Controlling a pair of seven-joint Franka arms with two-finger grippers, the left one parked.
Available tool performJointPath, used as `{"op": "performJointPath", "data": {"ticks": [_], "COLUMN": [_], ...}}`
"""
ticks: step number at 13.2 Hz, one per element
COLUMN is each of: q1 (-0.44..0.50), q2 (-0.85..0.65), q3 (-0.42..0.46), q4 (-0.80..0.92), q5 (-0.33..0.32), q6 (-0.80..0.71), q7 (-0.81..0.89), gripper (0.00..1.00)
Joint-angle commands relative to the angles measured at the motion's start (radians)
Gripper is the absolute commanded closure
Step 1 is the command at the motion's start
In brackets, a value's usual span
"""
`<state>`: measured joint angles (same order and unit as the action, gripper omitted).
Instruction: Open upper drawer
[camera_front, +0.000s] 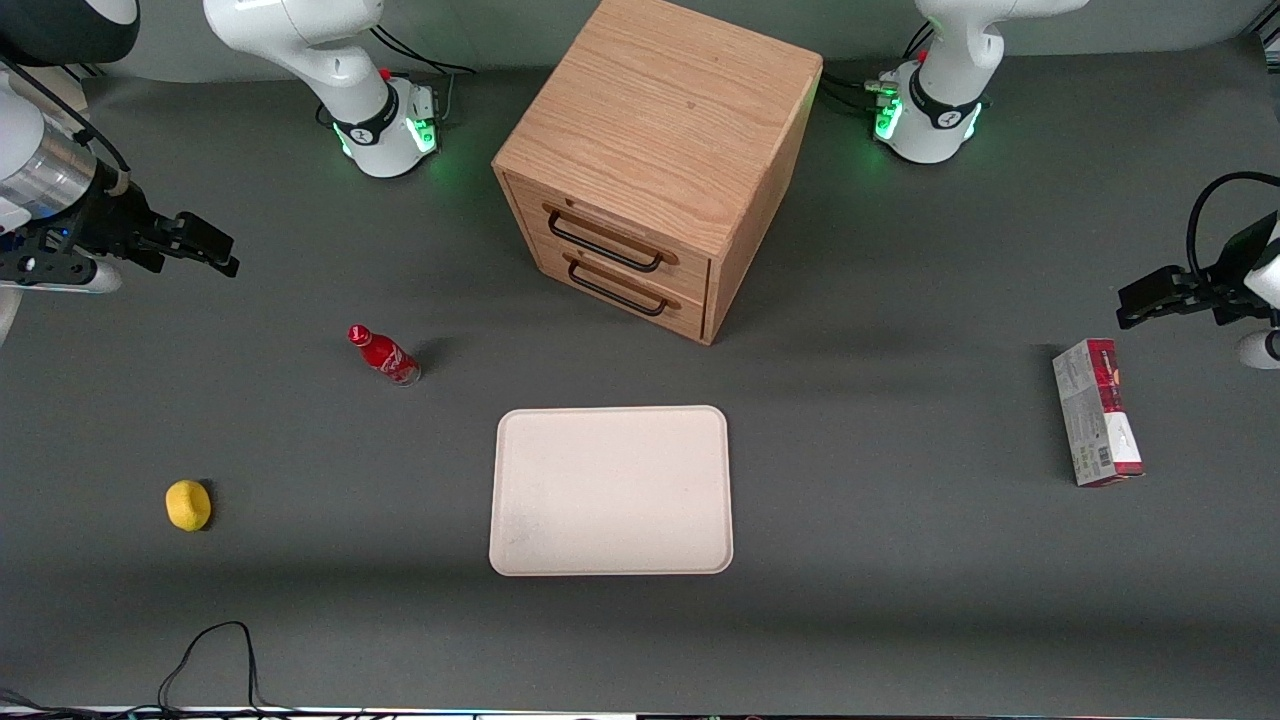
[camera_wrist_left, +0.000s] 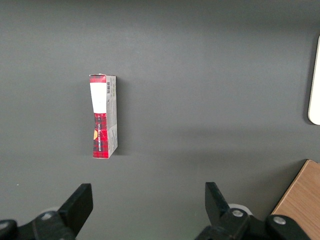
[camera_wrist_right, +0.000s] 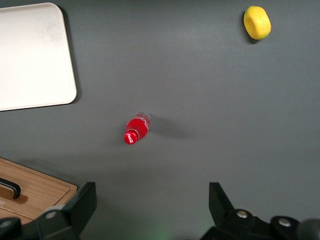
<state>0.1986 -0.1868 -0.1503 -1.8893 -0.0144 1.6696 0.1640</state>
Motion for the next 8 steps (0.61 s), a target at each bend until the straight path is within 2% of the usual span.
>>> {"op": "performJointPath", "data": {"ticks": [1, 4, 6, 8], "q1": [0.005, 0.005, -0.013, -0.019], "q2": [0.006, 0.082, 0.156, 0.191], "q3": [0.003, 0.017, 0.131, 0.289], "q4": [0.002, 0.088, 0.185, 0.229], "q5": [0.010, 0.013, 0.021, 0.013], "q6": [0.013, 0.012, 0.009, 0.009], "q7": [0.003, 0.006, 0.009, 0.005], "gripper": [0.00, 0.00, 0.00, 0.00]}}
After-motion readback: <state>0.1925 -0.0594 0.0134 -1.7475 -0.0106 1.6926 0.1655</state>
